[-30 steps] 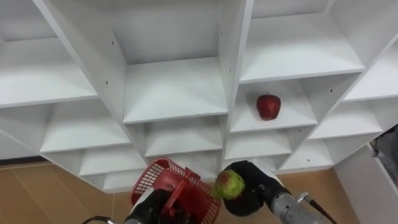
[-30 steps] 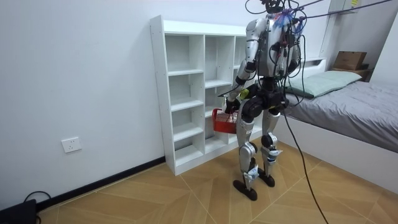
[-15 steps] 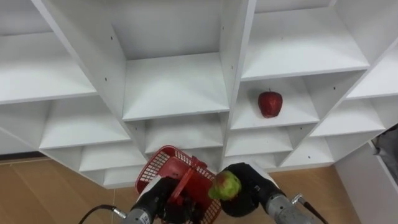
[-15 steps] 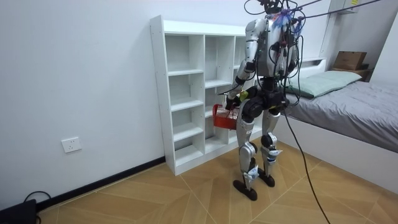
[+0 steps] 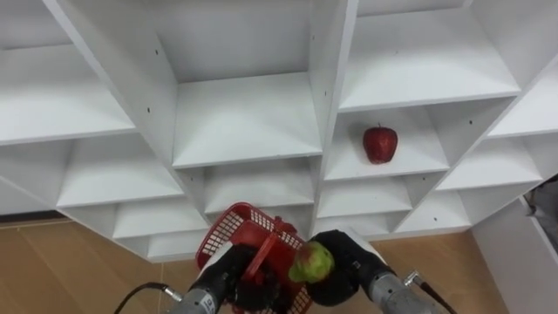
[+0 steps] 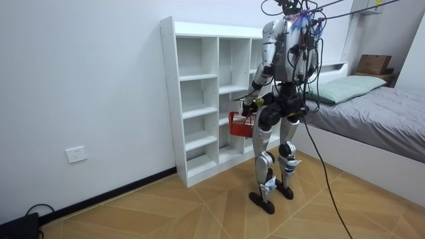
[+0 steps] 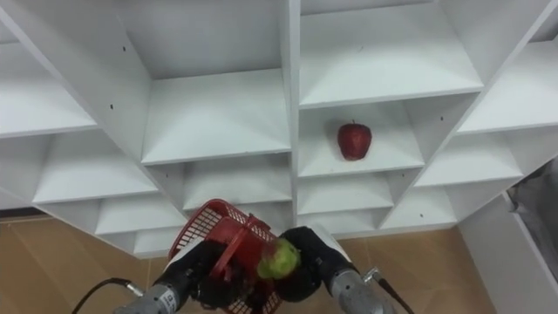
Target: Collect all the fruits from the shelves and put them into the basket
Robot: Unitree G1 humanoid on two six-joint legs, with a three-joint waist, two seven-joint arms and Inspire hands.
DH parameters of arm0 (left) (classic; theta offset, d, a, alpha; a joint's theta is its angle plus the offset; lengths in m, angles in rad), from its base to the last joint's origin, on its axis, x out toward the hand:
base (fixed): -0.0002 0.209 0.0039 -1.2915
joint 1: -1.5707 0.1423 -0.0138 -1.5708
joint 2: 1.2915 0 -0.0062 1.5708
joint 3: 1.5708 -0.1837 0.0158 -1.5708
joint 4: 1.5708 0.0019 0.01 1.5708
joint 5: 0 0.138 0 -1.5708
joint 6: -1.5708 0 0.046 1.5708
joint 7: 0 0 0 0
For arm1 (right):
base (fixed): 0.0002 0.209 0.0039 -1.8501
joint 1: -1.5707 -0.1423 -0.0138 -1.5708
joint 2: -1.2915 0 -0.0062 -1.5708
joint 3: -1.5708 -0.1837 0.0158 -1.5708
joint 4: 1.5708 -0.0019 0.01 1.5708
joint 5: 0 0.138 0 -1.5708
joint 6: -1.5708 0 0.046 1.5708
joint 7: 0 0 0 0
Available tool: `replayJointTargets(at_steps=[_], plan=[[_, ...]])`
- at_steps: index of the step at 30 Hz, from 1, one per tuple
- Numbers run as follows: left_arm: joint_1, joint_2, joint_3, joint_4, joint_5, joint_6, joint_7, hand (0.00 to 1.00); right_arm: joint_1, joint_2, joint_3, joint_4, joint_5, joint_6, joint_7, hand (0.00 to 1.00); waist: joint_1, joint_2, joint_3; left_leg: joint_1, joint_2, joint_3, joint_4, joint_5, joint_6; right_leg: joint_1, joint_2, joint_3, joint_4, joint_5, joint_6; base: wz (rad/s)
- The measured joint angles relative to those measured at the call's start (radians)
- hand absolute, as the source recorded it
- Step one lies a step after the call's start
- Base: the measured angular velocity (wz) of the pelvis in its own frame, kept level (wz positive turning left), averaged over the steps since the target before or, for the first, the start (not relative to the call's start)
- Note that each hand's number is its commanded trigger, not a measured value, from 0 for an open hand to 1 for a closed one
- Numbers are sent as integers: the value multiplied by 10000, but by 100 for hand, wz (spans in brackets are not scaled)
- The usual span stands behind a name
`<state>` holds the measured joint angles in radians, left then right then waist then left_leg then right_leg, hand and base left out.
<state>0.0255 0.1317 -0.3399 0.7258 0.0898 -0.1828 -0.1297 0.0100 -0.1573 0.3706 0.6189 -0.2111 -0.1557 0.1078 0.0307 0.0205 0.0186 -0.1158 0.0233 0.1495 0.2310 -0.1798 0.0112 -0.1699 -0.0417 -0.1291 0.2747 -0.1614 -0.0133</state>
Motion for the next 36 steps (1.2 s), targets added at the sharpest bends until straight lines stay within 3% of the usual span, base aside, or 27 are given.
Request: replayJointTargets(at_steps=[13,36], plan=[[-201,10,-677,-3,-379,4,-423,100,-320,41,25,856,55,27,-90,0,-4,114,-19,-112,-11,-86,33,0,0,-12,-5,-85,-24,2,0,2],[-229,3,-871,-4,-403,66,-939,100,-328,69,433,1028,50,34,-173,0,-12,90,-18,-126,-8,-38,80,2,0,-53,-8,-62,-20,1,0,0]])
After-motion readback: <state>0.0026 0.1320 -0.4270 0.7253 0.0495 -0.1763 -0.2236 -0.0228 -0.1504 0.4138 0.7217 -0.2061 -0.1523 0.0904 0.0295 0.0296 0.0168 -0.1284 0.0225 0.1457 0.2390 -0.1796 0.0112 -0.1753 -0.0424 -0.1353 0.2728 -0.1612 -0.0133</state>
